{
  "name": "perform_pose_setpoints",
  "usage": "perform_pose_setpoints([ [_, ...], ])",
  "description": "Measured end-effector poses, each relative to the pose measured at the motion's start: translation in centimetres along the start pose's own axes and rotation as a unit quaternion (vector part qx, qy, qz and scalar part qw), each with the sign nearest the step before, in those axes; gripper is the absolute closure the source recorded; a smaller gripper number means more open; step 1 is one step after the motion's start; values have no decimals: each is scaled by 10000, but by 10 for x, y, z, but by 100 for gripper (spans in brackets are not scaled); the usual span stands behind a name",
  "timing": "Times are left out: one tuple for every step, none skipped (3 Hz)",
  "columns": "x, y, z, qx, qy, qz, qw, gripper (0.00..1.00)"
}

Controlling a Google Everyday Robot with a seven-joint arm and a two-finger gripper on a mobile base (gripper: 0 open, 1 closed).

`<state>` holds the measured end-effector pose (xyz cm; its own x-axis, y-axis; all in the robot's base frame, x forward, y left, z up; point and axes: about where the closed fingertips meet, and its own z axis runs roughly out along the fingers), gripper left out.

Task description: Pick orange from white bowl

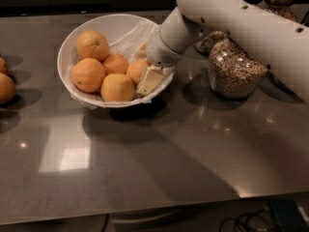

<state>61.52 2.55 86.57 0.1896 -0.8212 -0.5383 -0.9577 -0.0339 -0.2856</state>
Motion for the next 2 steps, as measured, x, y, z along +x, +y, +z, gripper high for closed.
perform_pose_setpoints([
  [1, -2, 8, -66, -6, -1, 10000, 47],
  [1, -2, 8, -66, -6, -2, 10000, 71],
])
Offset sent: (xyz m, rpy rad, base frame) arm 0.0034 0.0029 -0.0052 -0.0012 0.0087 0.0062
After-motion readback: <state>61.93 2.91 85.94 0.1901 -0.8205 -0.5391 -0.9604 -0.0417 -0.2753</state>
